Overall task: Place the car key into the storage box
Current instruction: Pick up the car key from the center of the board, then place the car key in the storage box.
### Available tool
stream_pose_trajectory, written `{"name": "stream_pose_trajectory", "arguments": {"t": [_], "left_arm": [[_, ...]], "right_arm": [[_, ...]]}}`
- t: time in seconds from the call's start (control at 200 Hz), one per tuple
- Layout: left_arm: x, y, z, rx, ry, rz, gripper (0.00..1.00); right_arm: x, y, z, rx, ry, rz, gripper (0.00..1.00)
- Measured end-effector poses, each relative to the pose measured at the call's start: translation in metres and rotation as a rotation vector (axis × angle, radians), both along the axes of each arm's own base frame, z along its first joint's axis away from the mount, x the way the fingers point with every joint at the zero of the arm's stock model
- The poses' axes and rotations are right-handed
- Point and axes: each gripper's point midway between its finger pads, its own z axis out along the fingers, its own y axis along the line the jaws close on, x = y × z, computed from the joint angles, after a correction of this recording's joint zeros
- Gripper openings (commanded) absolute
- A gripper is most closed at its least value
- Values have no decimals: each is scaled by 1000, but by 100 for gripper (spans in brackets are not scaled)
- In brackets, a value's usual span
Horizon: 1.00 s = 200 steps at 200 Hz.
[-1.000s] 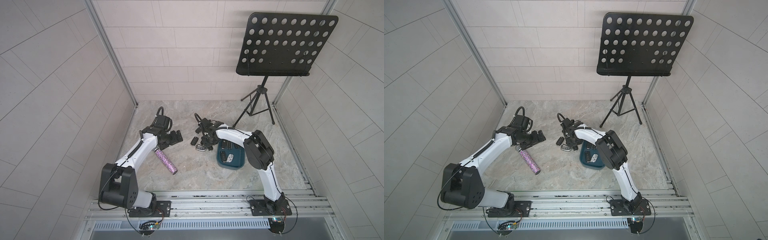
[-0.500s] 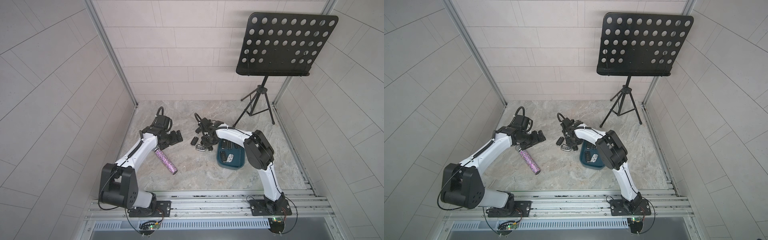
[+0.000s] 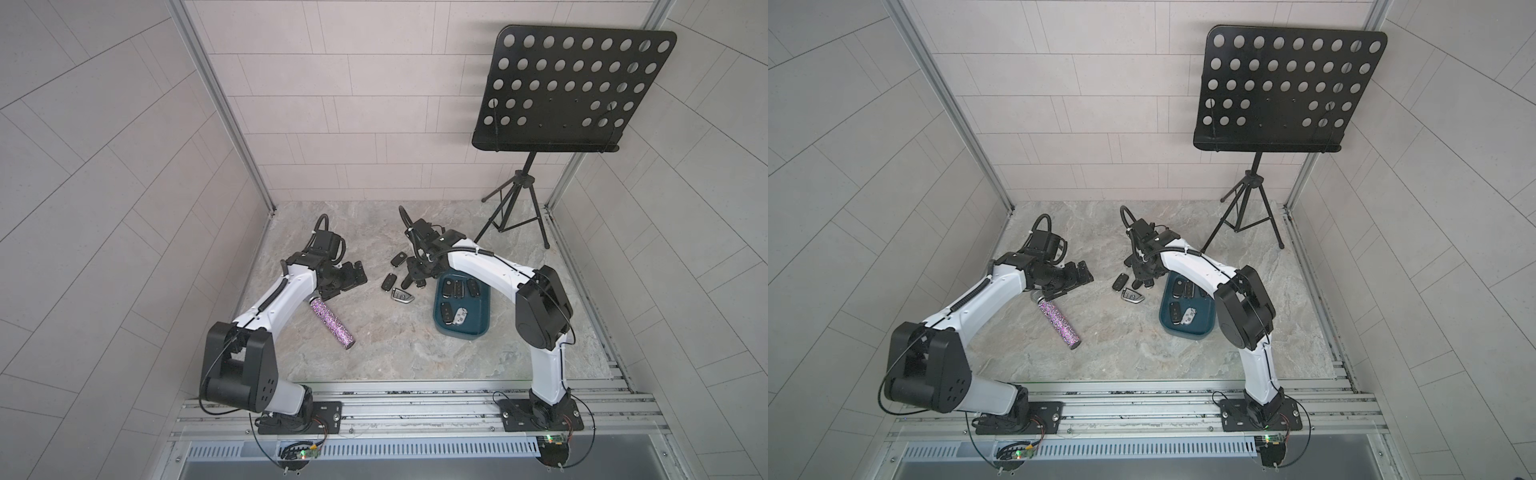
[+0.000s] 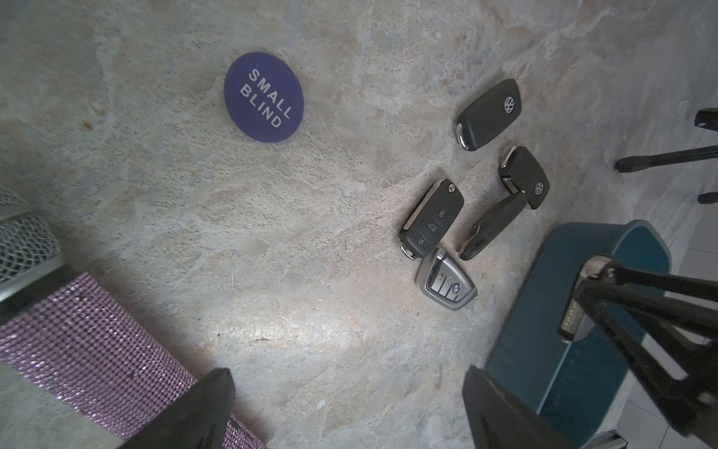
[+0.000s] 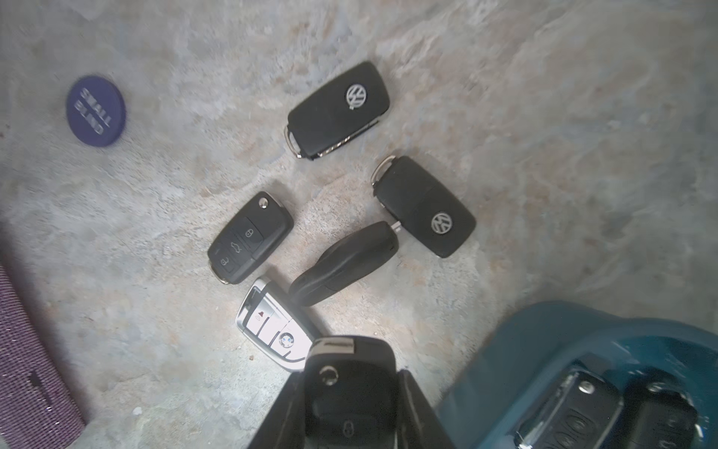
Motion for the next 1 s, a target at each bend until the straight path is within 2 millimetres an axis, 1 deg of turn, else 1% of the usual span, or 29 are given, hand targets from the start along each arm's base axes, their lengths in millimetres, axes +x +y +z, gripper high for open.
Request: {"name": "stream_pose_trajectory", "arguments": {"t": [0.085,0.2,0.35,0.48,0.58,0.72,0.846,1.001], "left_arm": [[2,-3,-2,-4,8,-8,100],[5,-11,-2,-7,10,-28,100],[9,-23,-4,-7,10,-58,100],[11,-35,-4,-6,9,-89,100],[17,-45,-2,-8,0,-111,100],[21,-54,-1,-9,-6,-133,100],[23,-57,1,-8,-11,-144,100],[23,-57,2,-6,-13,-146,100]], "right_arm": [[3,-8,13,18,-22,-16,33],[0,-22,22,23,-33,-36,33],[-10,-46,25,13,-30,-61,32],[-23,-68,22,-8,-19,-83,33],[-32,-86,17,-31,-11,-101,33],[-45,-110,3,-77,12,-131,33],[-60,-131,-16,-128,46,-156,33],[-76,-147,-42,-175,92,-178,33]]}}
